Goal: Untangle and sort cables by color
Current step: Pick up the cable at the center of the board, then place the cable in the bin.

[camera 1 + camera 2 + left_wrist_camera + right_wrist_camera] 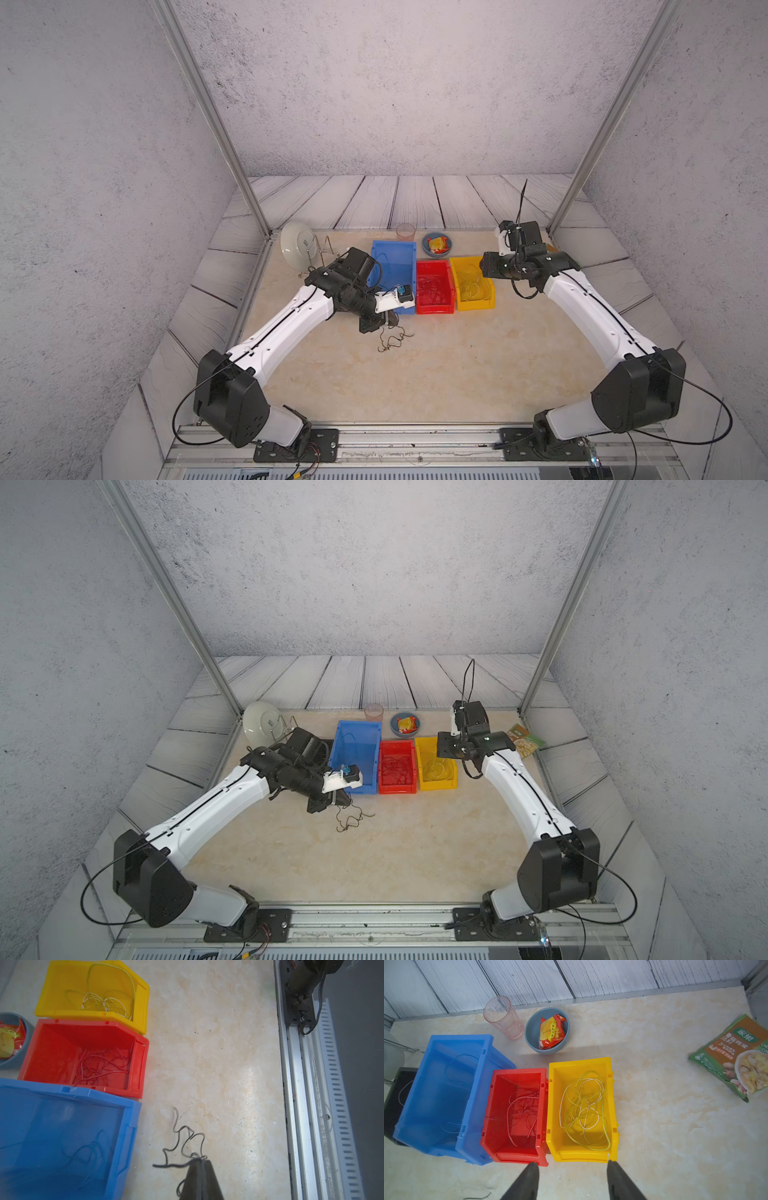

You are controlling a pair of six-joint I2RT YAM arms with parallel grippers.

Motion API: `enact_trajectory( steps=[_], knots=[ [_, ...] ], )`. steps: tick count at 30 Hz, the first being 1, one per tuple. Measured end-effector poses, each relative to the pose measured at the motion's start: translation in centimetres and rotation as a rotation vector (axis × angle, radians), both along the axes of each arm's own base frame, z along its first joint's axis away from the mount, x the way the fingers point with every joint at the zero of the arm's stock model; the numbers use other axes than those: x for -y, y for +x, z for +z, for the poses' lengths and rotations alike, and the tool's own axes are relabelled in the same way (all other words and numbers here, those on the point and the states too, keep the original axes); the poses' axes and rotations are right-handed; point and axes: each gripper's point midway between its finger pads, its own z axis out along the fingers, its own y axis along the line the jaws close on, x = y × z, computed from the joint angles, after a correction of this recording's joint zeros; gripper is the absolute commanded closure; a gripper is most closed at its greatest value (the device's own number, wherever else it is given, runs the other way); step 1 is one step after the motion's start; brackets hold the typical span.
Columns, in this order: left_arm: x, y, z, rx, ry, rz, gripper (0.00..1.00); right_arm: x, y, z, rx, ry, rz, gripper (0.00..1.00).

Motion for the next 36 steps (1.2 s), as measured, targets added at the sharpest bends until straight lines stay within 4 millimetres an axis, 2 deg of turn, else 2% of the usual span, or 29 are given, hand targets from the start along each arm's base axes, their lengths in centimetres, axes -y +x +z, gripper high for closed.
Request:
enact_trajectory(
  steps=[3,10,12,15,20,28,32,36],
  knots=[
    [-1.6,2.2,2.2,0.051,0.003,0.071,1.00,0.0,-0.5,1.2,0.025,-0.001,0.017,0.43],
    [-6.6,7.4,8.7,0.269,0.051,0.245,1.00,-0.7,-2.2,6.3,0.146,0.048,0.079,0.43],
    [-7.8,8.4,9.6,0.317,0.078,0.283,1.00,-1.0,-2.5,7.2,0.166,0.063,0.097,0.44],
    [-9.5,10.2,9.8,0.361,0.133,0.343,1.00,-1.6,-2.7,8.0,0.179,0.086,0.124,0.44],
    [-10.9,14.2,8.0,0.361,0.210,0.405,1.00,-2.3,-3.0,8.0,0.172,0.111,0.157,0.44],
    [-11.9,19.4,1.9,0.319,0.333,0.463,1.00,-3.4,-4.0,7.7,0.136,0.152,0.215,0.46],
    [-12.4,21.4,-0.9,0.314,0.382,0.491,1.00,-3.7,-5.1,7.5,0.110,0.161,0.246,0.46],
    [-12.4,22.6,-3.1,0.302,0.397,0.511,1.00,-3.5,-6.7,8.5,0.125,0.156,0.267,0.46]
  ],
)
